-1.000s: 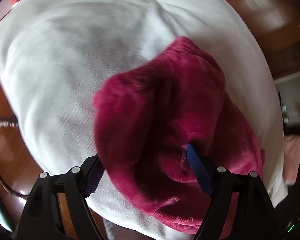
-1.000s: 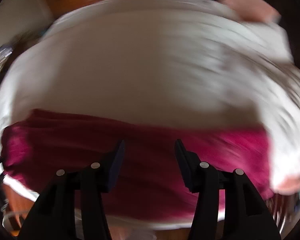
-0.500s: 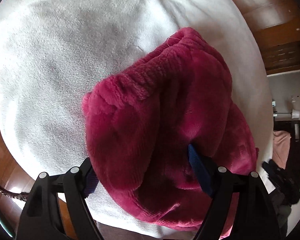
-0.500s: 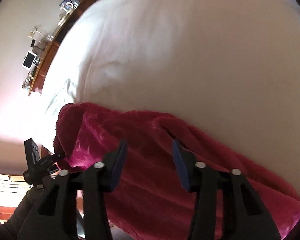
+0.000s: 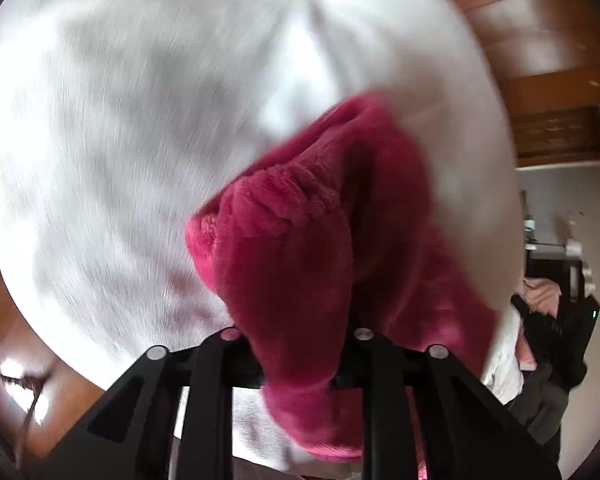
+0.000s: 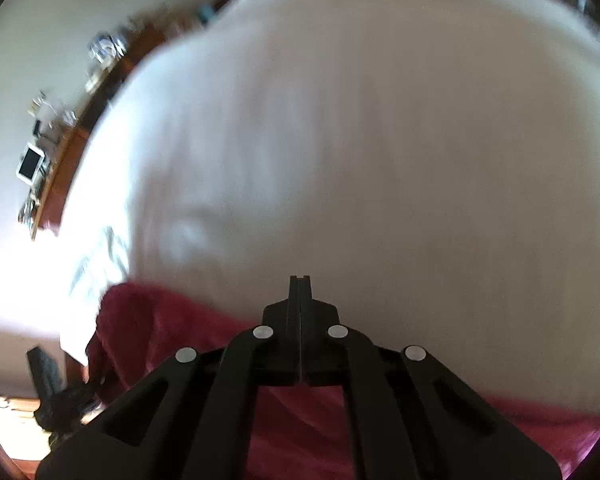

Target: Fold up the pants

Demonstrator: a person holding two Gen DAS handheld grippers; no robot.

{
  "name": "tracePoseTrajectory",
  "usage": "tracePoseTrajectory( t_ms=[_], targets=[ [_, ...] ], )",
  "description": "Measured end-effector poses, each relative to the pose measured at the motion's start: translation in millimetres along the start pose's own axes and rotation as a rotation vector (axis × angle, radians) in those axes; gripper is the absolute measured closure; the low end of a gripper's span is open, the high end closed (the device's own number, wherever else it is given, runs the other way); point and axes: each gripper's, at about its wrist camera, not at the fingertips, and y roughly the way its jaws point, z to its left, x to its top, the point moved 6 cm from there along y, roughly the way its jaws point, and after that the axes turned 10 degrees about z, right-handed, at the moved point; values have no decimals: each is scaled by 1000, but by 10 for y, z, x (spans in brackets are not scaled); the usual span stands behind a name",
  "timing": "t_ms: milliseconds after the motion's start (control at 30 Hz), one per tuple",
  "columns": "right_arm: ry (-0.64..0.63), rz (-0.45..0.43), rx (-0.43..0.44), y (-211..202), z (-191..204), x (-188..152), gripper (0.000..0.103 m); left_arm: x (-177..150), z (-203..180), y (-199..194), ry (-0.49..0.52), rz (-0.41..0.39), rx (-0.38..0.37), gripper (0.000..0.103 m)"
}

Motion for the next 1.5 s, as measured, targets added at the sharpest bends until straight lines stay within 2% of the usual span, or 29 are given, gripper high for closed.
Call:
tracePoseTrajectory(
  t_ms=[100, 200, 233, 300, 333, 500, 533, 567, 600, 700, 800, 867, 933, 1033, 1067, 1100, 1167, 1300, 1400, 1500],
  targets=[
    [-47, -17, -42, -45, 53, 160, 103, 20, -162, -186, 106, -31, 28, 85],
    [-40, 14, -17, -22, 39, 154, 101, -31, -226, -193, 210, -25, 105, 85],
    [-35, 35, -19, 2, 27, 107, 96, -42, -200, -196, 222, -19, 114, 85],
    [-29, 79, -17, 35, -49, -21, 61, -40, -83, -168, 197, 1, 113, 85],
    [-33, 99, -23, 90, -71, -99, 60, -53, -2, -155, 180, 12, 113, 85],
    [-14, 258, -8, 611, -198, -453, 62, -74, 267, -21, 148, 47, 149, 85],
    [-22, 268, -13, 669, -205, -478, 66, -62, 279, 22, 146, 52, 160, 85],
    [-33, 271, -20, 714, -209, -490, 82, -60, 273, 38, 146, 55, 165, 85],
    [-43, 254, -38, 696, -206, -467, 87, 18, 285, 64, 147, 56, 169, 85],
    [-42, 139, -88, 434, -164, -318, 93, 34, 145, 22, 195, 28, 181, 85],
    [-55, 38, -155, 227, -141, -199, 103, 34, -49, -58, 279, -20, 250, 85],
    [-54, 28, -192, 277, -199, -158, 103, 52, 4, 80, 269, -1, 322, 85],
    [-33, 73, -182, 393, -306, -130, 103, 67, 190, 285, 232, 47, 381, 82],
    [-6, 24, -149, 238, -352, -163, 100, 79, 257, 407, 214, 67, 389, 80],
    [-1, 14, -143, 176, -371, -188, 90, 80, 243, 391, 218, 63, 390, 80],
    [6, 2, -142, 95, -413, -257, 75, 77, 229, 362, 222, 56, 388, 80],
    [15, -12, -151, -11, -506, -429, 62, 68, 208, 310, 230, 52, 393, 79],
    [38, 21, -174, -102, -754, -937, 62, 77, 114, 164, 257, 34, 422, 77],
    [100, 28, -189, -252, -1072, -1304, 62, 61, -6, -28, 301, -22, 467, 73],
    [181, 25, -225, -418, -1460, -1657, 62, -21, -93, -216, 328, -68, 508, 73]
  ],
)
